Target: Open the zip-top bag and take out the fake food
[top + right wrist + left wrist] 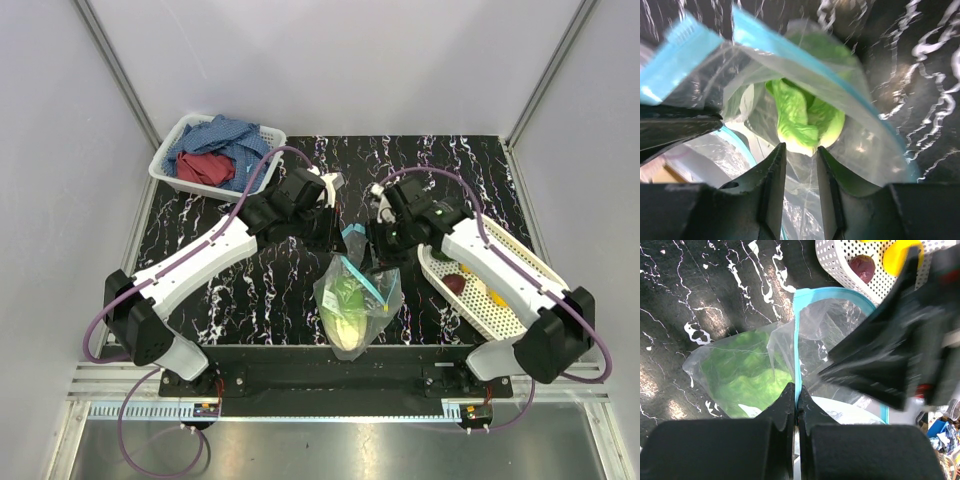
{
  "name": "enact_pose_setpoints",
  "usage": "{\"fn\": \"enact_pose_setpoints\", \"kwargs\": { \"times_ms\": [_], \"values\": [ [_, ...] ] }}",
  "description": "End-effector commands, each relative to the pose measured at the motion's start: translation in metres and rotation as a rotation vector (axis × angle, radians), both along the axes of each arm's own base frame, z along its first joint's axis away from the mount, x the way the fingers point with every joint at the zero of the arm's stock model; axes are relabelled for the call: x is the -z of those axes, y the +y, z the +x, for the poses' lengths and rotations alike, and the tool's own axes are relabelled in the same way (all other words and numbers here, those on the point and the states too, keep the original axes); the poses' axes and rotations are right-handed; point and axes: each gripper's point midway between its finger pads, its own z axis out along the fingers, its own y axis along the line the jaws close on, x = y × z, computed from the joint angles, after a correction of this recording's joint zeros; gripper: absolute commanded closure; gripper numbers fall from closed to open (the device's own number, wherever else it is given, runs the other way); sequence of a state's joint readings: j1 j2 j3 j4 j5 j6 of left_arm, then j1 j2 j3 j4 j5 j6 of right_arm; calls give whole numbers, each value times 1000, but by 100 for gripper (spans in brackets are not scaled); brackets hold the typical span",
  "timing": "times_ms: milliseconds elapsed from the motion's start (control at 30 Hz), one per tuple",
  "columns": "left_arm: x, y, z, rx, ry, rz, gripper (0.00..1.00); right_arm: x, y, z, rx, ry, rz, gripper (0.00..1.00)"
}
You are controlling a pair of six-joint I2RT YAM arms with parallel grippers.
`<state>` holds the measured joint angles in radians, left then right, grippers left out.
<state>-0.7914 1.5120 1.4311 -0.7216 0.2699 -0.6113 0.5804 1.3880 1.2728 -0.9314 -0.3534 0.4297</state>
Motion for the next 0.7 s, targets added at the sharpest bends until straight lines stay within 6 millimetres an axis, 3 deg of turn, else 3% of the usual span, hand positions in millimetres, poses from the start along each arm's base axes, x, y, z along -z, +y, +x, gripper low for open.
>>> {"fn": "enact_pose_setpoints", "kwargs": {
  "times_ms": [0, 67, 167, 200, 433, 667],
  "values": [
    [-35, -9, 4, 6, -57, -103, 100, 13, 23, -28, -176, 67, 41, 57],
    [-35, -10, 4, 4, -52, -106, 100, 13, 29, -33, -183, 85, 81, 53],
    [-34, -12, 4, 1, -41, -117, 100, 17, 33, -35, -170, 102, 109, 39],
    [-33, -14, 3, 4, -36, -119, 100, 19, 34, -34, -156, 108, 116, 30],
    [-33, -18, 1, 11, -25, -136, 100, 55, 46, -33, -146, 188, 137, 13],
    [-28, -25, -3, 24, -8, -142, 100, 89, 54, -32, -136, 250, 152, 7]
  ]
}}
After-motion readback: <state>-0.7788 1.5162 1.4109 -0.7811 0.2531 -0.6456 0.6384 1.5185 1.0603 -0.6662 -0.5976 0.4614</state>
